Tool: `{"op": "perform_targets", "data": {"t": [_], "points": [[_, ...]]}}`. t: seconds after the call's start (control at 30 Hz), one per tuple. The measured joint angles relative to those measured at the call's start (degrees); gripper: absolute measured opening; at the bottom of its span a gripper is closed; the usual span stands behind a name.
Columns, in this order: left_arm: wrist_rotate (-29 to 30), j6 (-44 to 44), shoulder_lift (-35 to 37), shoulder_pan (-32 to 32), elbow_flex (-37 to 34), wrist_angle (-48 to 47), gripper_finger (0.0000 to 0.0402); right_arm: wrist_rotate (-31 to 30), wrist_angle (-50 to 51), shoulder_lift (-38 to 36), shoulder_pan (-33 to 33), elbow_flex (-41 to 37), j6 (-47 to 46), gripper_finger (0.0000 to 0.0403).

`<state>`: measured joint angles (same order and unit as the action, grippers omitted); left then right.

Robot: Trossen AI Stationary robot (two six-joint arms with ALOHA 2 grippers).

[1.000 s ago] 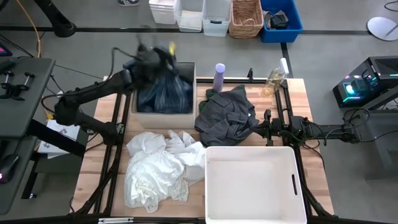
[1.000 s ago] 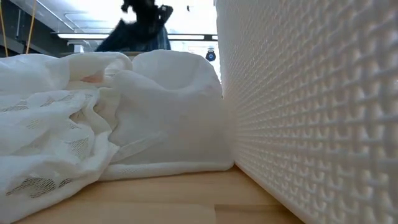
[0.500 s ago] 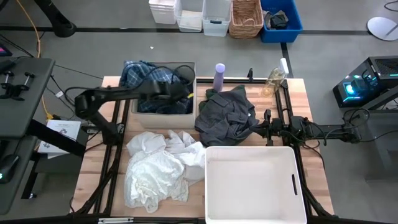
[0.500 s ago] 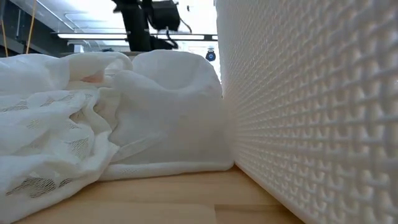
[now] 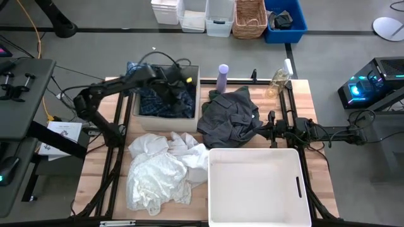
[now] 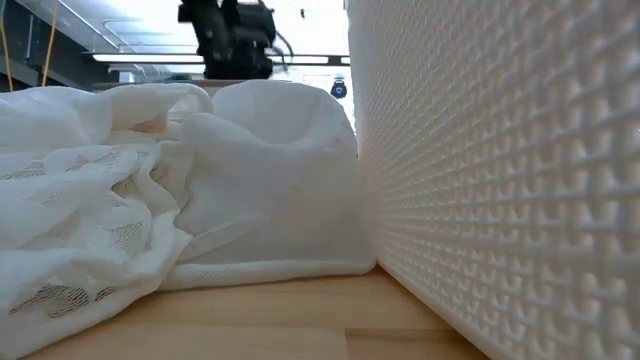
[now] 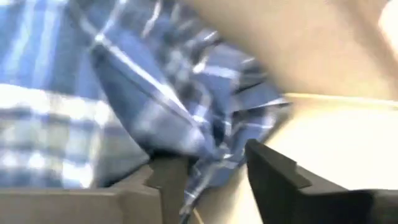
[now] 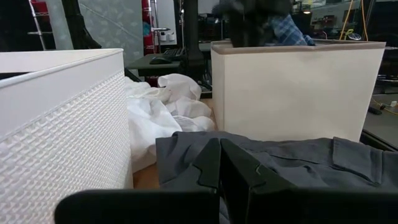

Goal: Sort clothes
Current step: Put the blue long sleeve into the gray bin

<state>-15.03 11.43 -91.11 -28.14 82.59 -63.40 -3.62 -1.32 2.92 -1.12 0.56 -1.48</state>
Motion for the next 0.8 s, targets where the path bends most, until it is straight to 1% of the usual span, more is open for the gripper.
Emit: {"op": "perform_targets", "data": {"t": [0.13,0.27,0.37,0.43,0.53,0.6,0.67,0.8], "points": [[-0.1,-3.8,2.6,0.0,4.0,0.3,0.0197,0.0,0.0,0.0,0.0,0.0,0.0,0.0000],[0.1,-4.2,4.3,-0.8,7.9,0.2,0.0224,0.0,0.0,0.0,0.0,0.0,0.0,0.0000],[1.6,-4.2,4.9,-2.3,11.3,-2.1,0.0235,0.0,0.0,0.0,0.0,0.0,0.0,0.0000],[7.0,-4.2,5.7,-3.6,14.2,-5.4,0.0238,0.0,0.0,0.0,0.0,0.0,0.0,0.0000],[20.7,-4.2,7.6,-6.1,17.5,-11.2,0.0239,0.0,0.0,0.0,0.0,0.0,0.0,0.0000],[27.8,-4.3,8.9,-8.1,18.4,-14.3,0.0239,0.0,0.0,0.0,0.0,0.0,0.0,0.0000],[31.8,-4.6,9.9,-10.7,18.8,-16.7,0.0239,0.0,0.0,0.0,0.0,0.0,0.0,0.0000],[35.2,-4.3,10.6,-17.4,18.8,-18.0,0.0239,0.0,0.0,0.0,0.0,0.0,0.0,0.0000]]}}
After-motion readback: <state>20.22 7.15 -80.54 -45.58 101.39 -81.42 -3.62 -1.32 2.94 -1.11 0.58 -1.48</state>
